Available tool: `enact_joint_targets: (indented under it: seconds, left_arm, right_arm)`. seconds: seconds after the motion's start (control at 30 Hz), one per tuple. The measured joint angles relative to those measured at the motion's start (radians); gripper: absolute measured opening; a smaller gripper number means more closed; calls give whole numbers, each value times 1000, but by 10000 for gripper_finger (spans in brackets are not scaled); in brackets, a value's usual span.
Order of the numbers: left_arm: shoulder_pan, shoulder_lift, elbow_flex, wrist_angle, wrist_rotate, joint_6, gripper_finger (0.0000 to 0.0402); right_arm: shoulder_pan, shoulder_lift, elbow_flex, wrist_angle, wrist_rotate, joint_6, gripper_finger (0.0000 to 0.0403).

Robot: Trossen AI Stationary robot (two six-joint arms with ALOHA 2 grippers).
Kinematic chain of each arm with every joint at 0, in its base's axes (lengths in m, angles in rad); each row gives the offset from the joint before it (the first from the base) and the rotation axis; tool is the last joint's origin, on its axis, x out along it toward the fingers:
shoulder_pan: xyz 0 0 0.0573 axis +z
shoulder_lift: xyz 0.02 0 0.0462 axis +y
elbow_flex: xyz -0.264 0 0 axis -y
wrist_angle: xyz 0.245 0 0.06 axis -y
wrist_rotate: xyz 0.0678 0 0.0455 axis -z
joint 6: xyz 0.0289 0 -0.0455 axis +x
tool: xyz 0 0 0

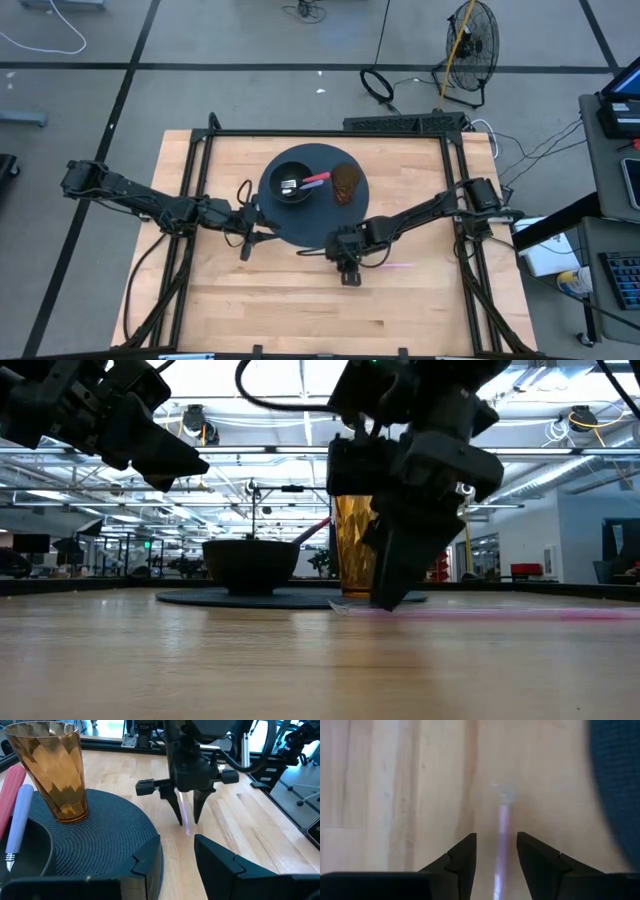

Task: Pick & Place Utensil
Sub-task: Put the straw into the glass

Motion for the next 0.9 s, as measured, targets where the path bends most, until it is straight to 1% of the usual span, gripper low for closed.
enact_joint_targets:
  seconds: [0.3,0.5,0.63,0.8,0.9]
  left_arm:
    - [-10,0,0,0,0,-1,122]
    - [-10,0,0,0,0,1,122]
    - [-10,0,0,0,0,1,122]
    - [-10,0,0,0,0,0,122]
    - [-10,0,0,0,0,0,122]
  right_arm:
    - [-9,7,3,-45,-5,7,131]
    - [-9,6,5,-129,27,24,115]
    - [-10,6,5,-151,27,29,102]
    - [-8,7,3,-177,72,28,86]
    - [-7,7,3,-169,75,27,77]
